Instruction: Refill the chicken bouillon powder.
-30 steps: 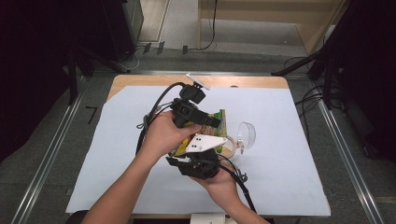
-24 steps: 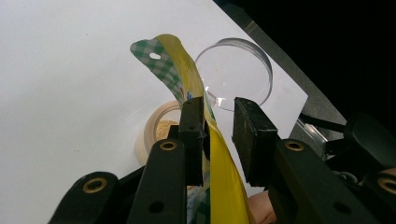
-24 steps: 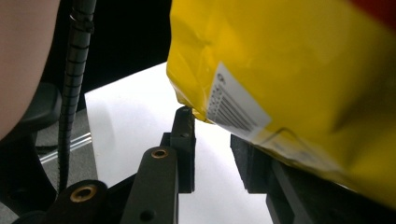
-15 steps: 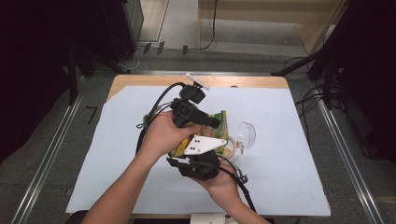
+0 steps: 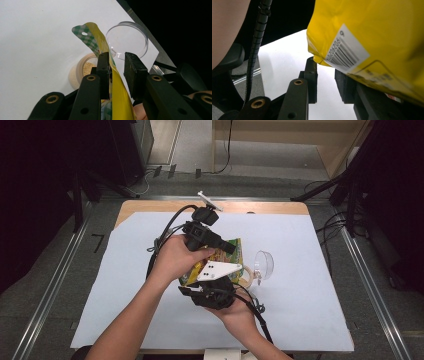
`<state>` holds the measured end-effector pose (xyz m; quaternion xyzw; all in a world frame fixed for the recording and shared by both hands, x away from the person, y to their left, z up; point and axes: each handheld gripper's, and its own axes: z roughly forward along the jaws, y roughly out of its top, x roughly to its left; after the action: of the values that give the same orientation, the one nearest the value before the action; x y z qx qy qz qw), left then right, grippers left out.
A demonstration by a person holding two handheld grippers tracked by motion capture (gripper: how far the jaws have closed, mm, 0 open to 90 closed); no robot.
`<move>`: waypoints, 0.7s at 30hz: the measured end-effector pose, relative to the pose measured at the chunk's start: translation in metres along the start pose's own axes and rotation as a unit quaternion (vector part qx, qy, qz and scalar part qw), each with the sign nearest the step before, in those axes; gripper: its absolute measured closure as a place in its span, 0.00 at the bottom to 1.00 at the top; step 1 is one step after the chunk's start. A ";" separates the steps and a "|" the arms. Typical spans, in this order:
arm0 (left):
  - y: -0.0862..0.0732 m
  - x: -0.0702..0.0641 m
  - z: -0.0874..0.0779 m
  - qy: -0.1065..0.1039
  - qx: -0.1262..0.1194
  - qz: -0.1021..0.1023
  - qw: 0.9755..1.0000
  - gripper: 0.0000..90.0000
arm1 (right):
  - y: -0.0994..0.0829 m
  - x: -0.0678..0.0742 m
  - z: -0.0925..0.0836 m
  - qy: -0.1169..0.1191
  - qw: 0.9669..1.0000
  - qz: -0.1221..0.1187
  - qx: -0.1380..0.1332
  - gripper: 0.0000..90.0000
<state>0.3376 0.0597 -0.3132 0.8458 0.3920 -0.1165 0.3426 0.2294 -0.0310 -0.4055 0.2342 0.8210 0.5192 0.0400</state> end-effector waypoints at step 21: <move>0.004 0.003 0.002 -0.002 0.005 0.001 1.000 0.83 | 0.001 -0.005 0.000 0.000 1.000 0.000 0.005 0.81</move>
<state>0.3423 0.0583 -0.3145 0.8478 0.3895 -0.1199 0.3392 0.2343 -0.0322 -0.4053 0.2342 0.8234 0.5154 0.0391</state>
